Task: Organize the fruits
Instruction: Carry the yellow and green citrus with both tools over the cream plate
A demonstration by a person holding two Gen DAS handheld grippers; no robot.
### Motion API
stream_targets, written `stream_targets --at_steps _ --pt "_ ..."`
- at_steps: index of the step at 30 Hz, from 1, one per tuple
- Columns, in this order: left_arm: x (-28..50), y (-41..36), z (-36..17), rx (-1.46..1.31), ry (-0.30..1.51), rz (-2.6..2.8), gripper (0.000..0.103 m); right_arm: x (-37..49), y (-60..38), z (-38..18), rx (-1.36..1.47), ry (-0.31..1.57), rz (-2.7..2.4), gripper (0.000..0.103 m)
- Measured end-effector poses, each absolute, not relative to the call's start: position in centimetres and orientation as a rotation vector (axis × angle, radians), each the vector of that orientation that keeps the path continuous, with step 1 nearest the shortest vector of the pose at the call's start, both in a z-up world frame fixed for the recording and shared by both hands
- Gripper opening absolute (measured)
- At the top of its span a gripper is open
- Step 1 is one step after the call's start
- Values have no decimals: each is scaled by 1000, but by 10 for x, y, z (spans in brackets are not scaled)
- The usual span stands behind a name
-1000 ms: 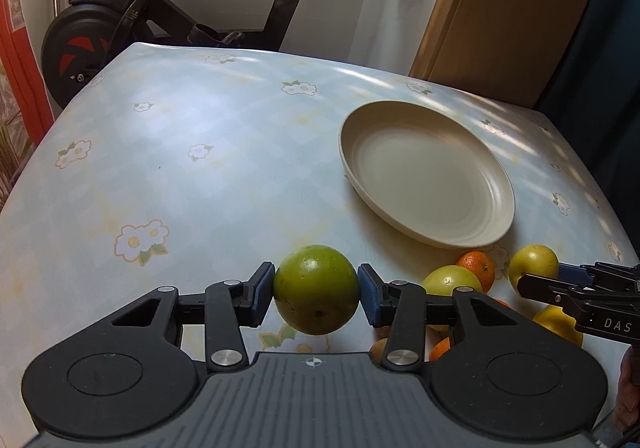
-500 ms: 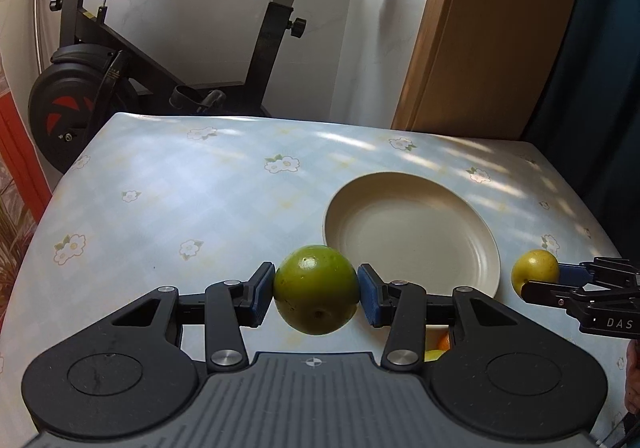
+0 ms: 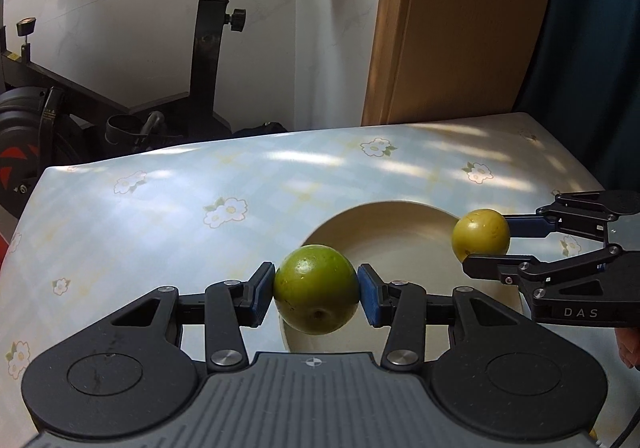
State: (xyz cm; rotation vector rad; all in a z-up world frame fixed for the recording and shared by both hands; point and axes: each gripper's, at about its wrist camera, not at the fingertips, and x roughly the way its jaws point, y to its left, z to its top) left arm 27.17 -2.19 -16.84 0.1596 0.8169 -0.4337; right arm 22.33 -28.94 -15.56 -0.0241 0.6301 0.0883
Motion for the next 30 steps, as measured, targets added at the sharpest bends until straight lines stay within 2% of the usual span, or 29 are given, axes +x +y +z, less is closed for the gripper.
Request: stream_targets --at_steps 10,30 --pt "297 -29 -197 130 871 -443 47 248 -289 -173 -46 646 113 42" --pt "300 -31 -186 105 811 -444 50 251 -284 -169 -32 621 80 43"
